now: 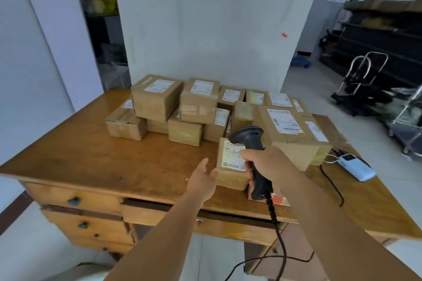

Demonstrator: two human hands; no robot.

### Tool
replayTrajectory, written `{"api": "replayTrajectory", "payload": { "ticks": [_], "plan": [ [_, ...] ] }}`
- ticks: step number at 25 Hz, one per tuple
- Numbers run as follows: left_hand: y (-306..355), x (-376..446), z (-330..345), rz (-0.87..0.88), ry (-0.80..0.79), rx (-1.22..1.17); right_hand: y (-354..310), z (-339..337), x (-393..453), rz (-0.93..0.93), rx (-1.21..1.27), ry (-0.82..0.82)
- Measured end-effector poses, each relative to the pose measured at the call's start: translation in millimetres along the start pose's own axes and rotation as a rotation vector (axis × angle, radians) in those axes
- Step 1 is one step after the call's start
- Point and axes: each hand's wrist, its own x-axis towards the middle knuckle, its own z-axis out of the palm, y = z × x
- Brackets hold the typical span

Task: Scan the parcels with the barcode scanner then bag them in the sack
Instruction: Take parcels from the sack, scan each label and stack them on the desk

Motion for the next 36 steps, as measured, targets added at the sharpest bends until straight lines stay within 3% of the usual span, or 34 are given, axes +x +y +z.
{"api": "replayTrajectory", "payload": {
  "ticks": [4, 11, 23, 27, 30, 36],
  "plan": [
    [7, 24, 18, 0.029, -0.004, 0.162, 5, -20, 17, 0.069, 0.11, -0.011],
    [20, 59, 37, -0.032, 0.068, 0.173, 0, -23, 47, 0.08, 0.215, 0.009],
    [10, 70, 33, -0.13, 0.014, 0.123, 0, -22, 66, 0.077, 0.197, -0.044],
    [6, 64, 34, -0.1, 0.002, 0.083, 20, -7, 81, 0.038, 0.095, 0.037],
    [-2, 65, 24, -0.147, 0.044, -0.015, 43, 9, 92, 0.006, -0.057, 0.119],
    [-15, 52, 10, -0.302, 0.046, -0.443, 63, 39, 91, -0.126, -0.17, 0.16]
  ]
}}
